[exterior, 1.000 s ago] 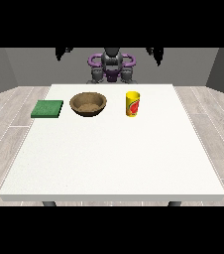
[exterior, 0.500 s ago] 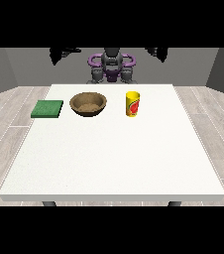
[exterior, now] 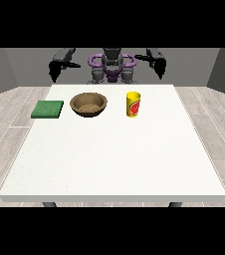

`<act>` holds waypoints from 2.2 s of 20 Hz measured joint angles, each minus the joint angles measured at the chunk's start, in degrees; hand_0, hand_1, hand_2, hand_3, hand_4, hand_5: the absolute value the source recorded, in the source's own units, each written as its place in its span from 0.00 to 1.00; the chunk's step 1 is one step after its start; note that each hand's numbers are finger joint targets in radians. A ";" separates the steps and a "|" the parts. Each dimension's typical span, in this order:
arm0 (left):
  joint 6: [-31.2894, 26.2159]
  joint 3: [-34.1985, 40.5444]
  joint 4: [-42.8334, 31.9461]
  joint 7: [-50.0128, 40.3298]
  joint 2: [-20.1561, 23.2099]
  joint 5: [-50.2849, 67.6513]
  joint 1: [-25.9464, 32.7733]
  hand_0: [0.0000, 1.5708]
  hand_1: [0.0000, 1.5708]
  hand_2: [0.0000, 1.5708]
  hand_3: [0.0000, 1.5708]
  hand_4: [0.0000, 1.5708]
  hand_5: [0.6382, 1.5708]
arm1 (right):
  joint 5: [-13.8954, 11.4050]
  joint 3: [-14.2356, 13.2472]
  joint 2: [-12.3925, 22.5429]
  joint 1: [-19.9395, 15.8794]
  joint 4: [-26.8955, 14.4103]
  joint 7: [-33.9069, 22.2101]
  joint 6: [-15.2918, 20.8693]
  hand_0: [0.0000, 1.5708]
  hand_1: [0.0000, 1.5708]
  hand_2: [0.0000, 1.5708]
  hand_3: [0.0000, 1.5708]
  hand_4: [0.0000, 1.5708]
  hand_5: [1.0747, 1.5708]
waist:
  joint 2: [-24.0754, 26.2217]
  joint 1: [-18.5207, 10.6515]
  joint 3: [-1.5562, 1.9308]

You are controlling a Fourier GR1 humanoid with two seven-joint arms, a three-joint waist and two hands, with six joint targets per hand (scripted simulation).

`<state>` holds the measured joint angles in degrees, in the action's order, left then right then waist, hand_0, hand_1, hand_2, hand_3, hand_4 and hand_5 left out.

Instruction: Pick the cup and pour the ball into the bowl, then pick the bowl and place it on the pad

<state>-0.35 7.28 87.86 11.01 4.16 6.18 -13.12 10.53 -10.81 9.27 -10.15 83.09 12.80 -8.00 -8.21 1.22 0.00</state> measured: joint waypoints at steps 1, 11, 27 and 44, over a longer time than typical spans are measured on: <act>-0.18 0.79 -2.16 1.74 0.40 -0.03 -0.81 0.00 0.00 0.00 0.00 0.00 0.81 | -0.13 0.28 -0.24 -0.56 -0.05 0.45 0.00 0.00 0.00 0.00 0.00 0.00 1.00 | -1.00 0.54 -0.01; 3.07 2.40 -19.61 13.36 -0.75 -2.72 -9.93 0.00 0.00 0.00 0.00 0.00 0.81 | -1.23 0.42 0.05 -7.81 -5.92 3.19 0.37 0.00 0.00 0.00 0.00 0.00 1.00 | -5.92 2.36 -0.02; 7.79 8.05 -42.28 28.98 2.20 -3.37 -20.80 0.00 0.00 0.00 0.00 0.00 0.73 | 2.47 -2.82 5.91 -14.32 -8.50 4.20 -4.85 0.00 0.00 0.00 0.00 0.00 1.00 | -12.88 7.82 -0.03; 28.91 5.90 -39.43 29.60 4.54 -14.09 -18.72 0.85 0.85 1.00 1.00 0.66 0.96 | 4.72 -4.29 9.75 -17.14 -8.44 2.99 -8.08 0.00 0.00 0.00 0.25 0.00 1.00 | -15.05 13.32 0.72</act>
<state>28.55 13.18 48.44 40.61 8.70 -7.90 -31.84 15.25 -15.10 19.03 -27.29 74.65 15.80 -16.07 -23.26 14.54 0.72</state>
